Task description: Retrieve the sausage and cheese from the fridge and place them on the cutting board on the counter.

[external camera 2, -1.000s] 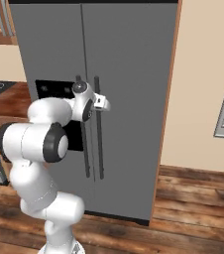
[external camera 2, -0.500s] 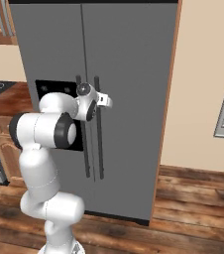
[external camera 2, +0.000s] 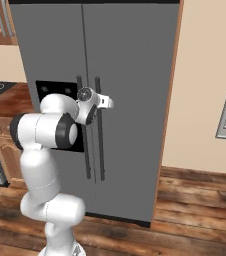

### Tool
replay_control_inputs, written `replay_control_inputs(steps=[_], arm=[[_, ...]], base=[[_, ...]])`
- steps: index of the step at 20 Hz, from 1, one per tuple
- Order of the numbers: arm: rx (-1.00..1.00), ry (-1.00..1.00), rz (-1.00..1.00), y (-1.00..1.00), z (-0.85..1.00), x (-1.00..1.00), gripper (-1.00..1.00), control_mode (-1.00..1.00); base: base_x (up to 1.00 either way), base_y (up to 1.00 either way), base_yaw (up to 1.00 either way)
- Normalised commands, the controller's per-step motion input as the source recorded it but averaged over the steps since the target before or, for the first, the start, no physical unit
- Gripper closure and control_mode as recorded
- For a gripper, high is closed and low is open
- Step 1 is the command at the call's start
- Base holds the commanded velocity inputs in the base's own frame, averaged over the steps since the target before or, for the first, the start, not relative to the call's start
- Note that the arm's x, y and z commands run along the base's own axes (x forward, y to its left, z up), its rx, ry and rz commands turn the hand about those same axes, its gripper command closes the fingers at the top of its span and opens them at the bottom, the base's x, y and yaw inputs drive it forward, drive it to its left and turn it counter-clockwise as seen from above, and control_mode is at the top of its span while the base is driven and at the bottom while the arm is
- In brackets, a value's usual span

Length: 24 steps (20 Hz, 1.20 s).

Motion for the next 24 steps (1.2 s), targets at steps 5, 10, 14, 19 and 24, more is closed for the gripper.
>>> replay_control_inputs(steps=[5, 10, 14, 19, 24], arm=[[0.03, 0.0, 0.0, 0.0, 0.0, 0.73, 1.0, -1.0], [0.07, -0.01, 0.0, -0.04, 0.09, 0.17, 1.0, -1.0], [0.04, 0.0, 0.0, -0.33, 0.24, -0.13, 1.0, -1.0], [0.06, 0.0, 0.0, -0.44, 0.26, -0.65, 1.0, -1.0], [0.03, 0.0, 0.0, -0.63, 0.33, -0.94, 1.0, -1.0]], base=[[0.0, 0.0, 0.0], [0.0, 0.0, 0.0], [0.0, 0.0, 0.0], [0.0, 0.0, 0.0], [0.0, 0.0, 0.0]])
